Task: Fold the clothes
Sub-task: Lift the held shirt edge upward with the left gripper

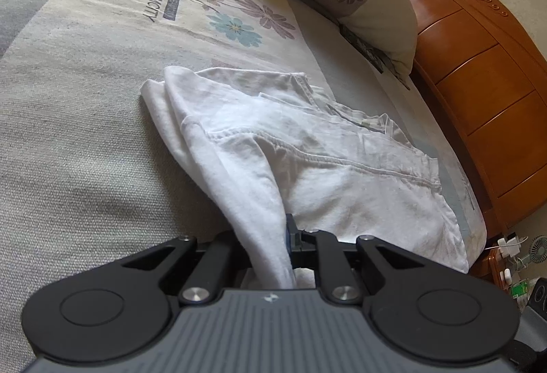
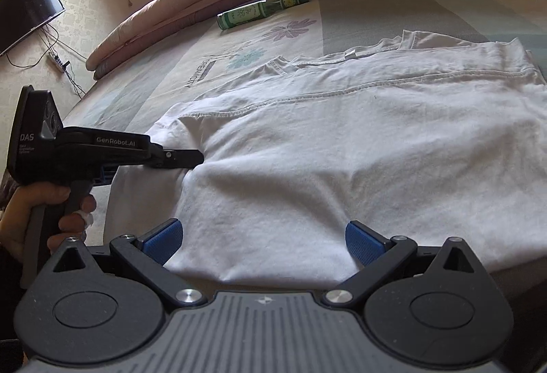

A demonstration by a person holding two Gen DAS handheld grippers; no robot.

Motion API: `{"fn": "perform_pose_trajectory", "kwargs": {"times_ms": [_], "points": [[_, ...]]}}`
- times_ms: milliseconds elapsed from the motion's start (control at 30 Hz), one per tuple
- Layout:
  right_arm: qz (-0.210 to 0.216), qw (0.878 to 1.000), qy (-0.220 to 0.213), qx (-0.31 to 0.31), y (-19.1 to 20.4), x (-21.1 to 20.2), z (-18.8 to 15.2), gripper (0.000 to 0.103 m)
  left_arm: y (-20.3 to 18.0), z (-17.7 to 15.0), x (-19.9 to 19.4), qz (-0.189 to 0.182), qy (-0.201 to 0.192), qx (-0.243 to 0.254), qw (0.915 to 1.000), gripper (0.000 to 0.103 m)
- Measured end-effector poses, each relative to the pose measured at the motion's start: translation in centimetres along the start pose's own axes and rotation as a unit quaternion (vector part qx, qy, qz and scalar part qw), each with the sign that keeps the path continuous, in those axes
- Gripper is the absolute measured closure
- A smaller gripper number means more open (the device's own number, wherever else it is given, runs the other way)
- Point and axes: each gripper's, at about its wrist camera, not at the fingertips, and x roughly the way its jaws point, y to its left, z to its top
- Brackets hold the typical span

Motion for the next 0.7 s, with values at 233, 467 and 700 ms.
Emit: {"fn": "perform_pose_trajectory", "kwargs": {"times_ms": [233, 467, 700], "points": [[-0.019, 1.000, -0.005, -0.005, -1.1, -2.9, 1.1, 0.000, -1.7, 0.6, 0.0, 0.044, 0.013, 0.005, 0.9989, 0.092], [-0.066, 0.994, 0.025, -0.089, -2.8, -5.4, 1.3, 0.000, -4.5, 1.5, -0.3, 0.096, 0.021, 0.036, 0.9945, 0.097], [-0.050, 0.995, 0.009, -0.089, -4.5, -7.9, 1.2, 0.000, -9.2, 3.2, -1.9, 0.113, 0.021, 0.078, 0.9903, 0.097]]}}
